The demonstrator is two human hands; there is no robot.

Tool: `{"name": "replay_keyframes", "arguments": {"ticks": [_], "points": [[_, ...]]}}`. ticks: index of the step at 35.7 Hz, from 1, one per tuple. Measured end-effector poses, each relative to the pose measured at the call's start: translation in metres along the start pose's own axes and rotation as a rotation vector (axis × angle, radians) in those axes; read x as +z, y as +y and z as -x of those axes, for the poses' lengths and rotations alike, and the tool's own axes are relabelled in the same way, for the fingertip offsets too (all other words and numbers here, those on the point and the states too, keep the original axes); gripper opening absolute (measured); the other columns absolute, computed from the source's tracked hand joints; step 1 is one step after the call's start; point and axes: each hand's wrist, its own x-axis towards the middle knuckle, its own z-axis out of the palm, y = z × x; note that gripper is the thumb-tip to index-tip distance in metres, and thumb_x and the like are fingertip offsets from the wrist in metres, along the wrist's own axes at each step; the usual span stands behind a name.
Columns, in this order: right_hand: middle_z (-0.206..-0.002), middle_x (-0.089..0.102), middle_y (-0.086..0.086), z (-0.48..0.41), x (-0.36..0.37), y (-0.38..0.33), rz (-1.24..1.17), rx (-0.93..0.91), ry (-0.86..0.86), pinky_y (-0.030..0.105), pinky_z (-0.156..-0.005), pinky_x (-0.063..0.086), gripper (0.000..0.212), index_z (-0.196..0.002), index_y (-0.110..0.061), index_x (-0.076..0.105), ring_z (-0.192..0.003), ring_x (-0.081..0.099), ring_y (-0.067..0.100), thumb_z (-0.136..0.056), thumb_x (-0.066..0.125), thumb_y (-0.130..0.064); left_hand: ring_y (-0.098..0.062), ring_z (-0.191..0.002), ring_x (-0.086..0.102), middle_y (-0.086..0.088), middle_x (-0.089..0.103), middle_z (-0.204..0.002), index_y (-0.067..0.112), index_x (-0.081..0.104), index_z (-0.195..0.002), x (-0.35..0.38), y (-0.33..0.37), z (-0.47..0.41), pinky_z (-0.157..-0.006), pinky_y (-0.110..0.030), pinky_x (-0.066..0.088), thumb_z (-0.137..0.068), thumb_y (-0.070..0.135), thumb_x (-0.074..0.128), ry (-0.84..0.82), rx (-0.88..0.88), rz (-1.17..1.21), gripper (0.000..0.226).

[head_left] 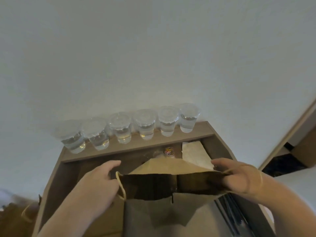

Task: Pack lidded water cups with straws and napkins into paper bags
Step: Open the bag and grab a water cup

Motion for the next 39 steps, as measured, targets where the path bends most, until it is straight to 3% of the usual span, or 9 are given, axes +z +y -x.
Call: {"name": "replay_keyframes", "arguments": {"ticks": [3,6,14,18,20,23,25,29,39], "points": [[-0.140,0.063,0.015,-0.010,0.008,-0.010,-0.083,0.013,-0.064,0.050,-0.116,0.050,0.064,-0.148,-0.021,0.053,-0.134,0.058,0.035,-0.090,0.071,-0.002,-0.022,-0.059,0.076,0.014,0.078,-0.078,0.052,0.064,-0.122,-0.007,0.004,0.012,-0.053,-0.028,0.059,-0.073,0.033,0.058,-0.158,0.024,0.072,0.053],[-0.128,0.071,0.022,-0.015,0.023,-0.022,-0.148,-0.070,-0.163,0.055,-0.109,0.055,0.046,-0.137,-0.011,0.061,-0.124,0.068,0.038,-0.093,0.064,0.003,-0.029,-0.065,0.078,0.002,0.081,-0.084,0.058,0.066,-0.117,0.000,0.008,0.018,-0.059,-0.032,0.063,-0.070,0.035,0.059,-0.284,0.052,0.147,0.053],[-0.122,0.067,-0.034,-0.020,0.028,-0.049,0.195,-0.224,-0.390,0.022,-0.106,0.048,0.037,-0.133,-0.065,0.048,-0.114,0.063,-0.014,-0.099,0.063,-0.063,-0.026,-0.062,0.078,-0.005,0.082,-0.081,0.037,0.069,-0.123,0.035,0.005,0.003,-0.049,-0.028,0.056,-0.097,0.021,0.054,-0.293,-0.062,0.161,0.034],[-0.136,0.070,-0.020,-0.022,-0.032,-0.063,0.216,-0.358,-0.418,0.032,-0.112,0.051,0.039,-0.146,-0.050,0.058,-0.127,0.065,0.002,-0.107,0.056,-0.054,-0.029,-0.060,0.078,-0.009,0.080,-0.074,0.043,0.074,-0.113,0.041,0.010,0.000,-0.049,-0.029,0.057,-0.092,0.026,0.056,-0.217,-0.117,0.206,0.032],[-0.118,0.079,-0.010,-0.036,-0.061,-0.070,0.086,-0.399,-0.251,0.031,-0.101,0.058,0.025,-0.127,-0.046,0.073,-0.113,0.074,0.010,-0.109,0.055,-0.045,-0.030,-0.059,0.077,-0.009,0.079,-0.071,0.048,0.076,-0.105,0.041,0.015,0.000,-0.050,-0.031,0.058,-0.092,0.027,0.058,-0.173,-0.132,0.229,0.031],[-0.102,0.077,-0.012,-0.081,-0.083,-0.088,0.073,-0.414,0.287,0.025,-0.082,0.057,0.012,-0.109,-0.046,0.074,-0.099,0.074,0.013,-0.102,0.064,-0.048,-0.031,-0.059,0.077,-0.010,0.079,-0.071,0.047,0.077,-0.102,0.043,0.024,0.000,-0.050,-0.030,0.058,-0.091,0.027,0.059,-0.129,-0.164,0.262,0.029],[-0.131,0.064,-0.005,-0.117,-0.087,-0.098,0.141,-0.348,0.491,0.036,-0.094,0.054,0.046,-0.129,-0.039,0.063,-0.116,0.065,0.021,-0.090,0.076,-0.060,-0.032,-0.059,0.077,-0.010,0.079,-0.072,0.042,0.079,-0.105,0.047,0.028,0.000,-0.050,-0.031,0.057,-0.094,0.025,0.060,-0.089,-0.203,0.302,0.027],[-0.158,0.040,0.009,-0.173,-0.094,-0.110,0.221,-0.168,0.403,0.049,-0.106,0.050,0.107,-0.157,-0.028,0.039,-0.137,0.052,0.035,-0.071,0.087,-0.071,-0.030,-0.059,0.077,-0.009,0.080,-0.074,0.039,0.081,-0.095,0.053,0.035,0.002,-0.051,-0.032,0.059,-0.100,0.020,0.059,-0.032,-0.241,0.352,0.030],[-0.145,0.051,0.010,-0.218,-0.105,-0.123,0.409,-0.166,0.278,0.043,-0.091,0.049,0.119,-0.154,-0.022,0.033,-0.114,0.056,0.030,-0.062,0.093,-0.069,-0.024,-0.050,0.071,-0.011,0.077,-0.068,0.025,0.077,-0.107,0.059,0.032,0.010,-0.045,-0.027,0.054,-0.104,0.011,0.054,0.006,-0.254,0.415,0.028]]}}
